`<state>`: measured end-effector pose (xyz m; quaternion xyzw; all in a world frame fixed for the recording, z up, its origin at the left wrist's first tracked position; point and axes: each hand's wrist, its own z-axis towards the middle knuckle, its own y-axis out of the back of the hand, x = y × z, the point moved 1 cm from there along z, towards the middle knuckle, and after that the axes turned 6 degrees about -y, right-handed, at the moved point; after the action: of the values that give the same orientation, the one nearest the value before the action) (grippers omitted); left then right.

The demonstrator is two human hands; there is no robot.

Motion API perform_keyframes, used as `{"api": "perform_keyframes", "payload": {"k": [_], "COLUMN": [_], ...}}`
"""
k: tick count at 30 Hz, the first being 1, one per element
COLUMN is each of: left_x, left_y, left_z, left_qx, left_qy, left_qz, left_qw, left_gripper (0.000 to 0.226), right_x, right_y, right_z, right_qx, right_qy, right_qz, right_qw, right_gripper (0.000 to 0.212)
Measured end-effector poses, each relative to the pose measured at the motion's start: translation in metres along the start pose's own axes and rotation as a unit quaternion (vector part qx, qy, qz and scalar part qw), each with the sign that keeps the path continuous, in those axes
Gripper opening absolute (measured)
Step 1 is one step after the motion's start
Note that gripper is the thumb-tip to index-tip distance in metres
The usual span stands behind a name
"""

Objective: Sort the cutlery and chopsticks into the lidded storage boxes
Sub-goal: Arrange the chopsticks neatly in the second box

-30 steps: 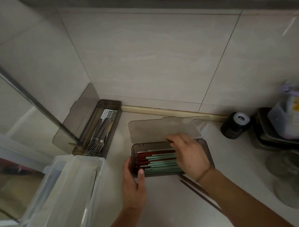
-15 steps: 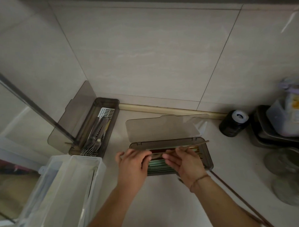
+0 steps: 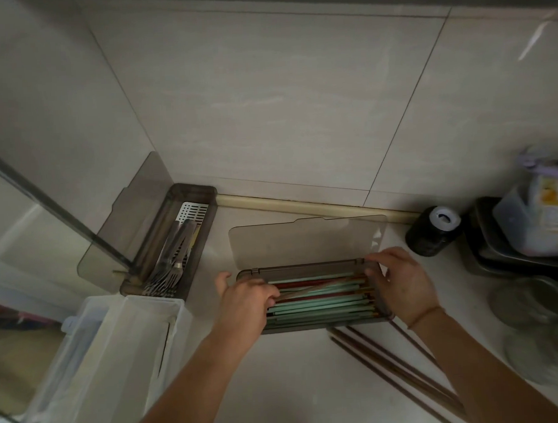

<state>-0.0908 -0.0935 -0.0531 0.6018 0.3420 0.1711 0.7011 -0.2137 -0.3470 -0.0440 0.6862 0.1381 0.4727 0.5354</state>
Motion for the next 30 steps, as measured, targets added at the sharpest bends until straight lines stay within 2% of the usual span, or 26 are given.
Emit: {"api": "perform_keyframes", "payload": {"k": [5, 8, 11, 15, 20, 25, 28, 30], "left_x": [0.001, 0.000, -0.004, -0.011, -0.010, -0.008, -0.004, -0.003], "left_y": [-0.002, -0.003, -0.003, 0.001, 0.003, 0.002, -0.001, -0.003], "left_z": [0.004, 0.006, 0.008, 0.014, 0.020, 0.023, 0.020, 0.018], "left_qx": [0.037, 0.040, 0.036, 0.077, 0.100, 0.074, 0.026, 0.018], "left_qy": [-0.008, -0.007, -0.010, 0.012, 0.028, 0.029, 0.046, 0.037], "left_qz": [0.033, 0.046, 0.086, 0.151, 0.170, 0.147, 0.113, 0.108], "left_qw": [0.999, 0.998, 0.996, 0.985, 0.980, 0.986, 0.992, 0.993], "left_gripper": [0.023, 0.029, 0.025, 0.011, 0.012, 0.017, 0.018, 0.015], "right_x": [-0.005, -0.004, -0.002, -0.005, -0.002, 0.004, 0.007, 0.006], "right_y": [-0.005, -0.009, -0.014, -0.014, -0.011, -0.015, -0.018, -0.015], "right_z": [0.001, 0.004, 0.007, 0.008, 0.014, 0.015, 0.012, 0.010], "right_qx": [-0.044, -0.047, -0.029, 0.013, 0.090, 0.105, 0.102, 0.082], "right_qy": [0.047, 0.027, -0.010, 0.010, -0.010, -0.036, -0.016, 0.011], "right_qz": [-0.053, -0.045, -0.034, -0.107, -0.167, -0.204, -0.244, -0.224], "right_qw": [0.997, 0.998, 0.999, 0.994, 0.982, 0.973, 0.964, 0.971], "right_gripper": [0.009, 0.003, 0.007, 0.017, 0.024, 0.032, 0.034, 0.031]}}
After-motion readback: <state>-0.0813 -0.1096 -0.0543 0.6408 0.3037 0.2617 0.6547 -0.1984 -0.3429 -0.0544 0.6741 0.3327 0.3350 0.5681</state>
